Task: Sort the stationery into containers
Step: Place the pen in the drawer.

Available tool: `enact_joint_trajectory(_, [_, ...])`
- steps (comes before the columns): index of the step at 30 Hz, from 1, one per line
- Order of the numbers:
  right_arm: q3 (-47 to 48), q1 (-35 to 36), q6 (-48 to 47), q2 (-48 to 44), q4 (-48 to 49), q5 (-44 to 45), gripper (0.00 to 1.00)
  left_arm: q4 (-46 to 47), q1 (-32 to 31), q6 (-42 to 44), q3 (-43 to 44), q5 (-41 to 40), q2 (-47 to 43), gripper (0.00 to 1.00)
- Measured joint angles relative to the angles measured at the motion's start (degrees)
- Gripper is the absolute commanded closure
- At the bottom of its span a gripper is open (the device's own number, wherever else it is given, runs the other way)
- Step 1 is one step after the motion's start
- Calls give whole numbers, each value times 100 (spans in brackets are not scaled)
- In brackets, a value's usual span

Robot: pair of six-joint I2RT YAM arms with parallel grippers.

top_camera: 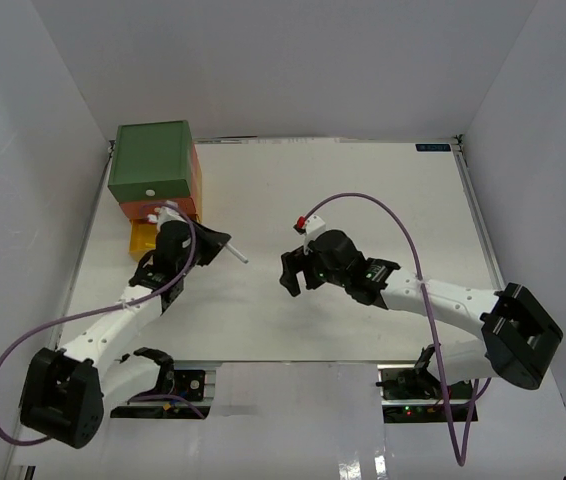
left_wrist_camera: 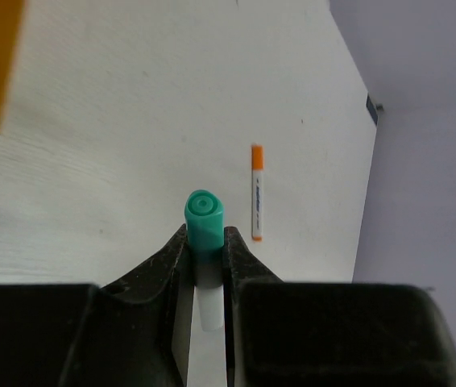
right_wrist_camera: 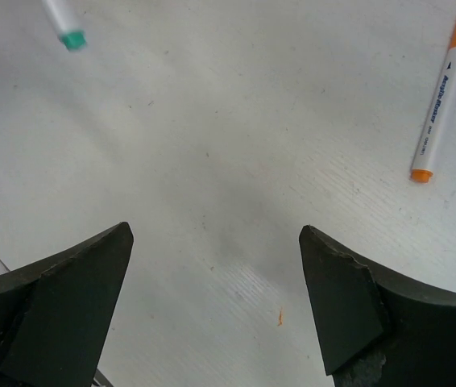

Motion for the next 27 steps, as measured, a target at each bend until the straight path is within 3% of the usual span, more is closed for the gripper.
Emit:
enact_joint_trajectory(6, [-188,-33,-103,-74,-46,201,9,-190,1484,-63,-192,28,-682,95])
enact_joint_trajectory(14, [-389,-76,-315,-302,-83,258,9,57,3099,-396,-214,647,-262,87])
enact_joint_trajectory(19, [-472,-98,-393,-450,-79,354,9,326,3318,-597,-175,885,315,75])
enact_joint_trajectory(27, [-568,-181,-529,-490,-146,514,9,374,3578,-717,94,1163,942,40])
